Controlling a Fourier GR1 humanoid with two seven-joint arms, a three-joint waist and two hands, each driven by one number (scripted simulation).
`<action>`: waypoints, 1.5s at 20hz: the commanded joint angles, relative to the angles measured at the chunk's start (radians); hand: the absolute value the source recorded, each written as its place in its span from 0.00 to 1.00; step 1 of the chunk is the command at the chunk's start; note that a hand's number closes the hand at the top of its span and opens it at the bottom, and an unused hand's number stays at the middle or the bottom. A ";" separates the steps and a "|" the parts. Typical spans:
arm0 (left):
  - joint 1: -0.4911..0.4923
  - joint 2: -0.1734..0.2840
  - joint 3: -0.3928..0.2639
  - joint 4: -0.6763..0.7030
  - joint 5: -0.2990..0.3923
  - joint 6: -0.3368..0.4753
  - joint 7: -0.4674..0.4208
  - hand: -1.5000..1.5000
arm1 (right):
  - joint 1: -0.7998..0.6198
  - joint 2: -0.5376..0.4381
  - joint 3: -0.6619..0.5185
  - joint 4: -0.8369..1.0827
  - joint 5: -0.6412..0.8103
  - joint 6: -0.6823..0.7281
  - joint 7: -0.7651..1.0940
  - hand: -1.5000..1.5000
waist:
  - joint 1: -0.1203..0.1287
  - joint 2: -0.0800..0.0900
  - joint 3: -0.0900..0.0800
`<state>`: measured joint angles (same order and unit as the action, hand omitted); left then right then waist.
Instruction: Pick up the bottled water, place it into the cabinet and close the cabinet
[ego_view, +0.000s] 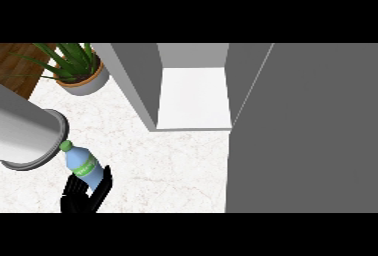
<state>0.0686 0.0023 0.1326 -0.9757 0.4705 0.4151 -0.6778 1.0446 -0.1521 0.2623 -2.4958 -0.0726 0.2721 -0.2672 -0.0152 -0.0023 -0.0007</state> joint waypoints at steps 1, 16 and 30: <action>-0.061 0.019 0.066 0.095 0.046 -0.089 -0.066 1.00 | 0.008 -0.016 -0.042 -0.067 -0.068 0.009 0.030 0.00 | 0.003 0.001 0.000; -0.177 0.060 -0.194 0.182 -0.067 -0.577 -0.138 1.00 | -0.026 0.009 0.032 -0.035 -0.003 -0.013 0.023 0.00 | 0.002 0.002 0.000; -0.251 -0.002 -0.388 -0.116 0.013 -0.326 0.163 1.00 | 0.030 -0.012 0.002 -0.100 -0.064 0.003 0.036 0.00 | 0.003 -0.003 0.001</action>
<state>-0.1794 0.0065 -0.1808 -0.9893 0.4586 -0.0020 -0.5977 1.0293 -0.1473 0.2835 -2.4848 -0.0610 0.2685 -0.2682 -0.0112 -0.0036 0.0002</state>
